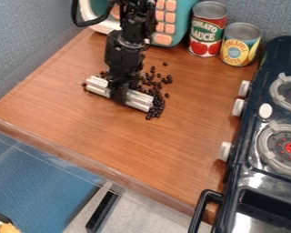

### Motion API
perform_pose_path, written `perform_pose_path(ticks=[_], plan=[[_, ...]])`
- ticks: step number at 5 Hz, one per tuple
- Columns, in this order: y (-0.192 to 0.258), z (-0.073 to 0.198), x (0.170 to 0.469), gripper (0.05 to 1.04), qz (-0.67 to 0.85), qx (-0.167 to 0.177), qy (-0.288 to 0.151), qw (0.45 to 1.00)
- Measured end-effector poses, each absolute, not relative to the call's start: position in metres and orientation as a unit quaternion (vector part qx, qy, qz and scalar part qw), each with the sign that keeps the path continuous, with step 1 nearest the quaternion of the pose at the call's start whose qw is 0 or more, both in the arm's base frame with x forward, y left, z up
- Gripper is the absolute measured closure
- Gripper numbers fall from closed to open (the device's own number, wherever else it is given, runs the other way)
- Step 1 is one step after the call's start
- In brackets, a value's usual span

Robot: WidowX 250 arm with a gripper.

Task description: Sweep into pile

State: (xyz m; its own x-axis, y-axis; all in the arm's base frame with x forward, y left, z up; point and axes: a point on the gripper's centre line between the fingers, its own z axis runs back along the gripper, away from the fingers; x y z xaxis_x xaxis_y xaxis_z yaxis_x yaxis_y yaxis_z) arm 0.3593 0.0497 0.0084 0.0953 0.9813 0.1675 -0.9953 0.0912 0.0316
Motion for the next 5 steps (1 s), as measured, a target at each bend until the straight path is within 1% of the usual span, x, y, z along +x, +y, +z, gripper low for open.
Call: perform_pose_path(ticks=[2,3,4,5], plan=[[0.044,0.011,0.378,0.704,0.677,0.052,-0.059,0.732],[0.043,0.011,0.379,0.704,0.679,0.055,-0.055,0.730],[0.037,0.013,0.392,0.704,0.681,0.041,-0.061,0.729],[0.033,0.014,0.396,0.704,0.686,0.036,-0.059,0.725]])
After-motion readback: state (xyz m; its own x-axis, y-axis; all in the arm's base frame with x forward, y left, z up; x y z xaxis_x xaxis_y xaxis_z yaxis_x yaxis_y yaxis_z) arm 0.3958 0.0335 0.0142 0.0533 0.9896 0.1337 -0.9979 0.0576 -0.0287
